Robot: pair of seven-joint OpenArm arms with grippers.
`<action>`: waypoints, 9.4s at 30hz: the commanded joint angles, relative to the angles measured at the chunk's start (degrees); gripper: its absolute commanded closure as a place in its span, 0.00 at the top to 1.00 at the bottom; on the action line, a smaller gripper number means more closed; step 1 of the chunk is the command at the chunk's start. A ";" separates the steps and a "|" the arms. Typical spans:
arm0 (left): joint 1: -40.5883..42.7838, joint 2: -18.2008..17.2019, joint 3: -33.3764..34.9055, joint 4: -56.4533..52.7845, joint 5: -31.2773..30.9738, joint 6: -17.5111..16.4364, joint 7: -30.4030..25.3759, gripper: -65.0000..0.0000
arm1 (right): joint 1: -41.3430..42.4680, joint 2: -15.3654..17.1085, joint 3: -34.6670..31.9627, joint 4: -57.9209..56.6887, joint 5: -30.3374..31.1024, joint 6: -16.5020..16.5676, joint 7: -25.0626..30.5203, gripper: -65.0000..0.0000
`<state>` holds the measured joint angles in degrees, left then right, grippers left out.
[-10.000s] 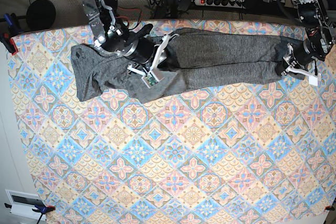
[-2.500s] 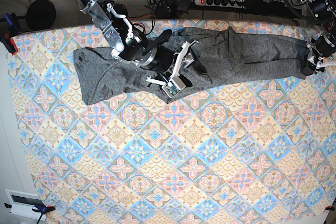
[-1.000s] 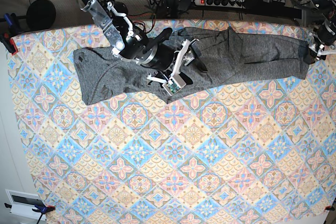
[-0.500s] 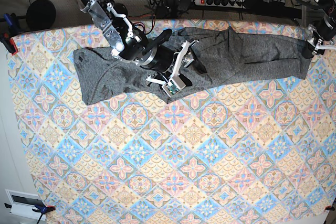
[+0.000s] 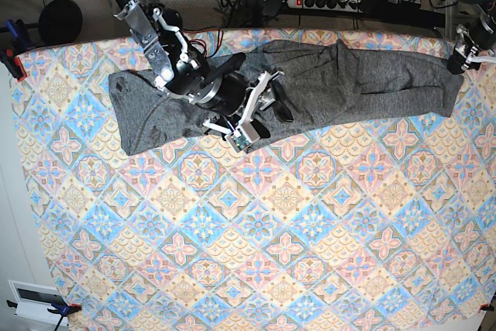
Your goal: Layout the t-shirt on the table in an organized manner, then fold the t-shirt properly
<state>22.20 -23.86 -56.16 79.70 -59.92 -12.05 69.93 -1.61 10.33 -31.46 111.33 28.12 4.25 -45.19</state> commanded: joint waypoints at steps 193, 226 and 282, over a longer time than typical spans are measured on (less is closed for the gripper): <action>-11.51 2.89 -1.90 -16.54 -0.34 -13.66 4.49 0.13 | -1.25 -3.95 2.23 1.07 0.67 0.36 7.26 0.49; -12.83 5.18 -2.08 -16.54 -0.78 -14.01 4.40 0.00 | -1.16 -3.95 2.23 1.07 0.67 0.36 7.26 0.49; -28.13 1.48 36.78 17.22 -0.26 -6.36 7.65 0.00 | -3.18 -3.87 14.01 1.77 0.67 0.28 7.43 0.49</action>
<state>-4.93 -21.28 -19.05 95.85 -59.00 -18.39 78.56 -4.97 6.66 -17.43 111.94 28.36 3.99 -38.76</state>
